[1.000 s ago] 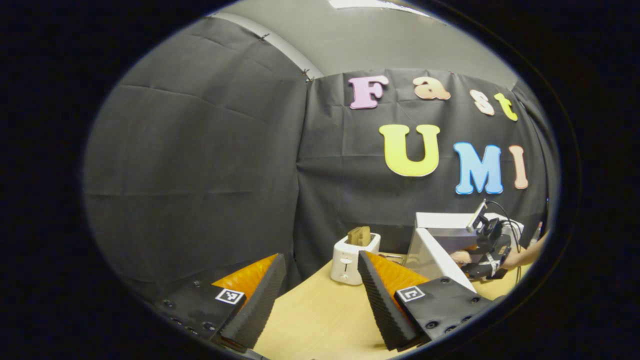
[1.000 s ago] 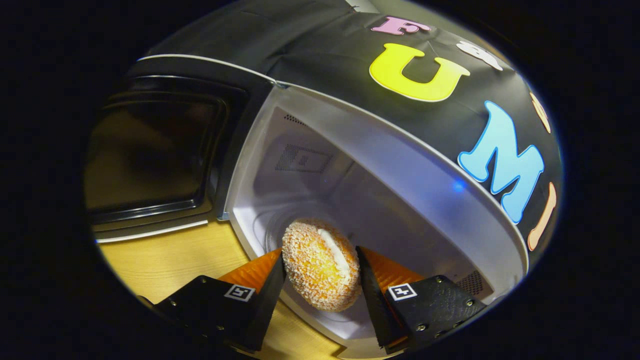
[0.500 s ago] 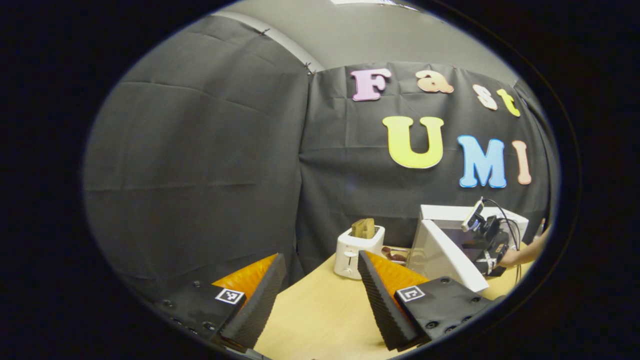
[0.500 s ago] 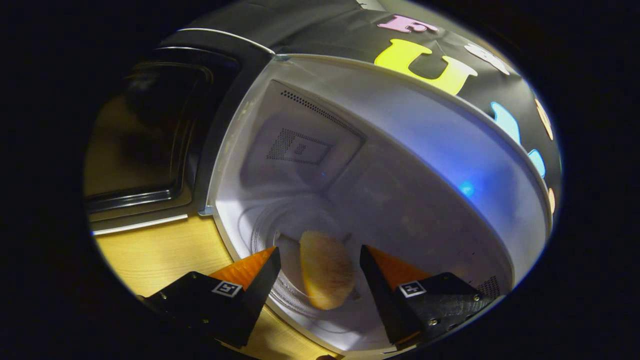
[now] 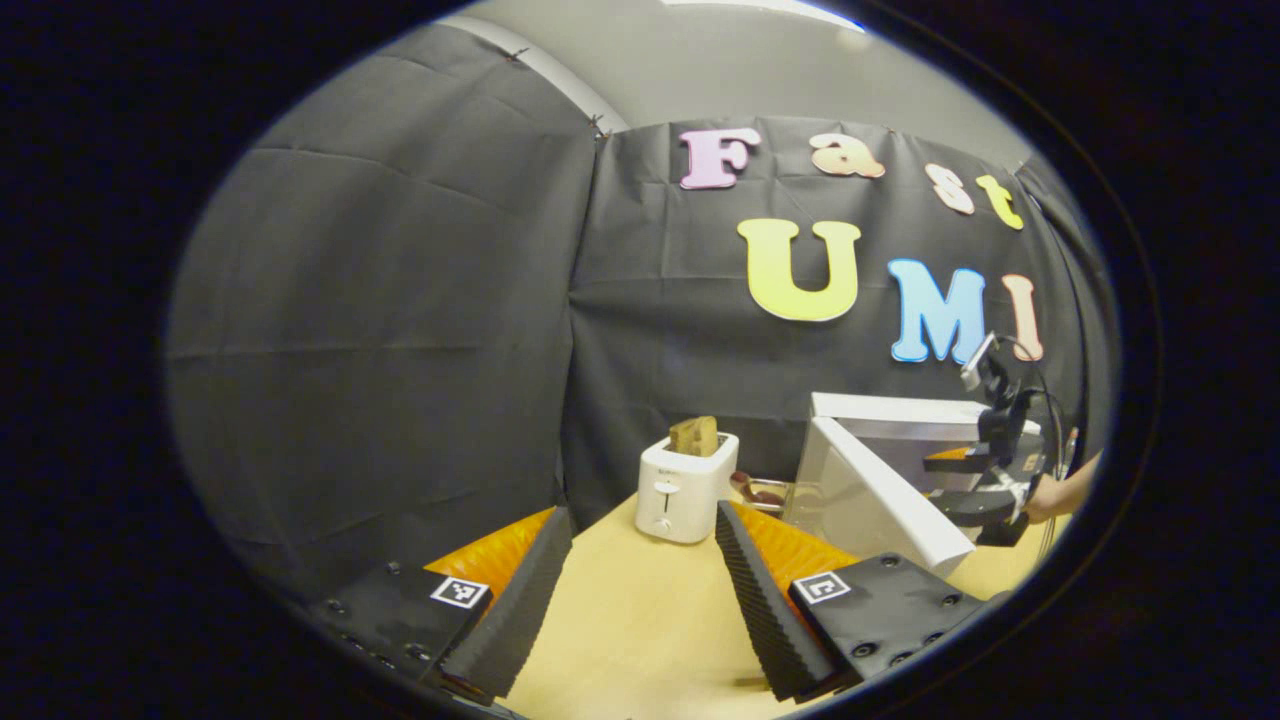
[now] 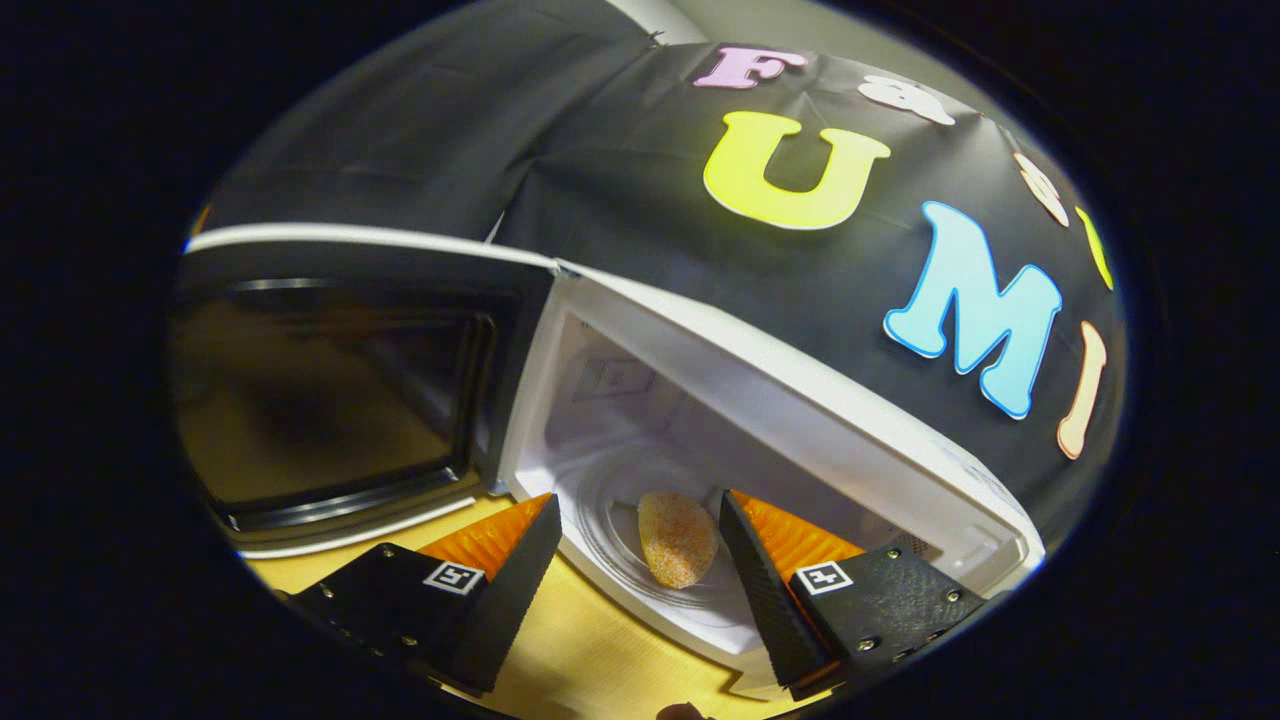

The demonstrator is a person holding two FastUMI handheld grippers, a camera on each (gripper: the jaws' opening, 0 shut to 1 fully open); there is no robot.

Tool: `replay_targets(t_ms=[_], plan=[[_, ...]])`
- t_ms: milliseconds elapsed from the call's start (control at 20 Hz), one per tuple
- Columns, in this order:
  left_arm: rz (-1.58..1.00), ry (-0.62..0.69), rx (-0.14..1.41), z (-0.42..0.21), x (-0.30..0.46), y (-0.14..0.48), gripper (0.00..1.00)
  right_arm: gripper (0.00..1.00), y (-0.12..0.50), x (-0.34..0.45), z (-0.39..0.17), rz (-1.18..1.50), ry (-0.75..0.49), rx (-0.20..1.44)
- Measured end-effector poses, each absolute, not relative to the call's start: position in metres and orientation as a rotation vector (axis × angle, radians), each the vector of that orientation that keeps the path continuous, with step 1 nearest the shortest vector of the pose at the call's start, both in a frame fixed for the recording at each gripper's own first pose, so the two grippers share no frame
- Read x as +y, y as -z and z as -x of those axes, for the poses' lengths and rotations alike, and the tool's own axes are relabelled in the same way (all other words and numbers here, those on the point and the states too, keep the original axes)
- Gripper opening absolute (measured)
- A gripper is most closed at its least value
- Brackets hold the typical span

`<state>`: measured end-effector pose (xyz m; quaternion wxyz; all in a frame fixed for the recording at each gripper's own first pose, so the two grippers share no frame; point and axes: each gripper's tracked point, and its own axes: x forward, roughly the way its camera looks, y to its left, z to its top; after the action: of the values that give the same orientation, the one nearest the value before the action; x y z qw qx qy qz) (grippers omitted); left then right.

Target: Open the microwave oven with the left hand, put the food in, and close the microwave oven.

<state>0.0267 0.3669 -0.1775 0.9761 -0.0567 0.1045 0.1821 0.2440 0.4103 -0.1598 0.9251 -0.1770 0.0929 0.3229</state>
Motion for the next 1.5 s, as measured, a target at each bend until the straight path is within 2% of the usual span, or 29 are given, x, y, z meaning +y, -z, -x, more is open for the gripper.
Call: replay_targets(t_ms=[250, 500, 750, 900, 950, 1050, 1100, 1350, 1400, 1450, 1500], plan=[[0.102, -0.332, 0.278, -0.022, 0.348, 0.214, 0.95, 0.98, 0.122, 0.378, -0.203, 0.262, -0.642, 0.156], [0.098, -0.295, 0.31, -0.023, 0.33, 0.233, 0.95, 0.97, 0.11, 0.332, -0.167, 0.214, -0.582, 0.156], [0.089, -0.226, 0.329, -0.024, 0.297, 0.237, 0.39, 0.97, 0.112, 0.29, -0.145, 0.215, -0.543, 0.174], [0.068, -0.188, 0.328, -0.029, 0.275, 0.234, 0.24, 0.97, 0.106, 0.27, -0.136, 0.188, -0.518, 0.177], [0.06, -0.187, 0.33, -0.029, 0.272, 0.23, 0.06, 0.97, 0.104, 0.263, -0.133, 0.186, -0.51, 0.171], [0.077, -0.146, 0.341, -0.028, 0.258, 0.23, 0.09, 0.97, 0.1, 0.251, -0.127, 0.177, -0.498, 0.164], [0.083, -0.127, 0.337, -0.029, 0.249, 0.226, 0.02, 0.97, 0.097, 0.245, -0.123, 0.17, -0.492, 0.159], [0.059, -0.029, 0.335, -0.041, 0.199, 0.219, 0.02, 0.97, 0.092, 0.213, -0.11, 0.153, -0.443, 0.153], [0.062, -0.003, 0.336, -0.044, 0.187, 0.218, 0.02, 0.97, 0.092, 0.205, -0.108, 0.157, -0.431, 0.154], [0.062, 0.025, 0.338, -0.049, 0.174, 0.218, 0.09, 0.97, 0.091, 0.197, -0.107, 0.157, -0.416, 0.154], [0.059, 0.054, 0.339, -0.051, 0.161, 0.217, 0.02, 0.97, 0.09, 0.189, -0.106, 0.152, -0.402, 0.155]])
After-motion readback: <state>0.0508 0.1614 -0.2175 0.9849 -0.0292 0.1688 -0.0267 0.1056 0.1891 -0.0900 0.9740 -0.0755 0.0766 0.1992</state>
